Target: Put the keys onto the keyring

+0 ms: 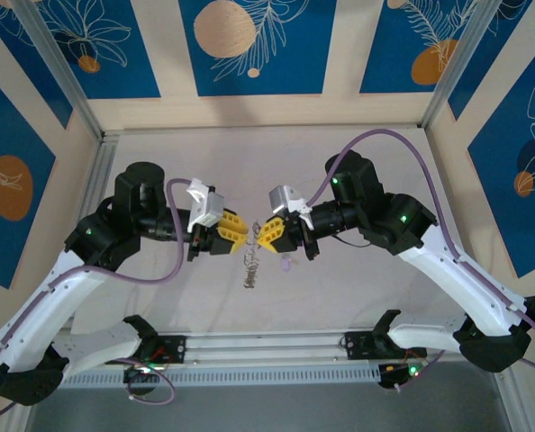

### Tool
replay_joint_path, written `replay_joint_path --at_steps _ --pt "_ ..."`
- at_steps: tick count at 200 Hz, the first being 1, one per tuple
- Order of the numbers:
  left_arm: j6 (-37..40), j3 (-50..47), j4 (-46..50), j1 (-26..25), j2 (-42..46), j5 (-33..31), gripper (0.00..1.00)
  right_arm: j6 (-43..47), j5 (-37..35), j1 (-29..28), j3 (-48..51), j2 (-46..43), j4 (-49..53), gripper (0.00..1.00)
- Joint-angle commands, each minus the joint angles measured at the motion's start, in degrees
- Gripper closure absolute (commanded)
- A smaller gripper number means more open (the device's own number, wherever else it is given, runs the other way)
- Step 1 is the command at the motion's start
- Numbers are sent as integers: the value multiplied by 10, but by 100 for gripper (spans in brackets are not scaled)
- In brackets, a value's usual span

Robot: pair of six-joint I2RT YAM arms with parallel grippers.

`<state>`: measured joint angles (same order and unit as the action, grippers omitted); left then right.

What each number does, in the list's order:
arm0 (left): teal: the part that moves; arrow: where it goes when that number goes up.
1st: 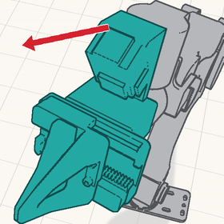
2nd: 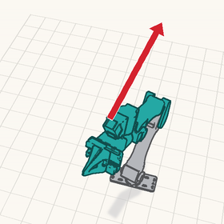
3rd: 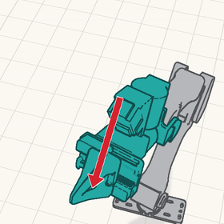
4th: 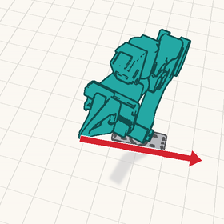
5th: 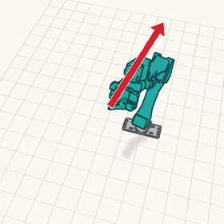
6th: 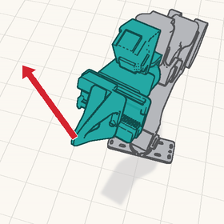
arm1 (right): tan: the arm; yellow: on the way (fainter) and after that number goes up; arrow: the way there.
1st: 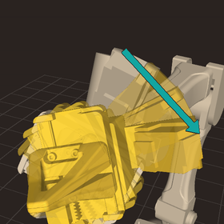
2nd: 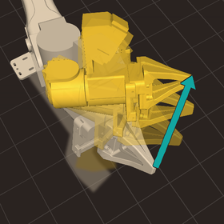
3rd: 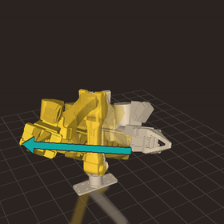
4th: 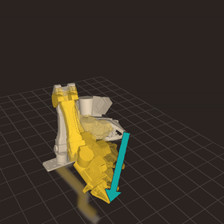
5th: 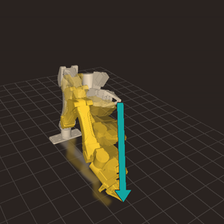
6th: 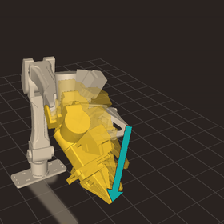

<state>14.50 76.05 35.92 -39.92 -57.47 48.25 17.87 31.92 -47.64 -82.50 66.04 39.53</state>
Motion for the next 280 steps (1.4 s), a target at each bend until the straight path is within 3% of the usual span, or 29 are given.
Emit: replay_joint_path --at_steps 1,64,128,159,207,222,272,280 --pt "26 34 43 -5 17 -2 77 7 -5 -3 -8 -9 -9 100" --pt "12 33 39 -6 3 13 69 4 -6 -13 0 -7 -33 100" --pt "9 32 28 -9 -20 28 70 0 -9 -21 4 -3 -53 100" --pt "16 30 37 -10 -25 26 81 -1 -7 -21 5 -1 -58 100" --pt "15 25 29 -10 -25 31 87 3 -8 -21 4 3 -57 100" --pt "13 21 23 -11 -26 34 100 3 -8 -21 4 4 -59 100" --pt "17 -7 -4 -12 2 10 100 5 -15 -21 11 -6 -61 100" --pt "16 -12 -12 -13 9 4 100 1 -18 -21 18 -10 -62 91"
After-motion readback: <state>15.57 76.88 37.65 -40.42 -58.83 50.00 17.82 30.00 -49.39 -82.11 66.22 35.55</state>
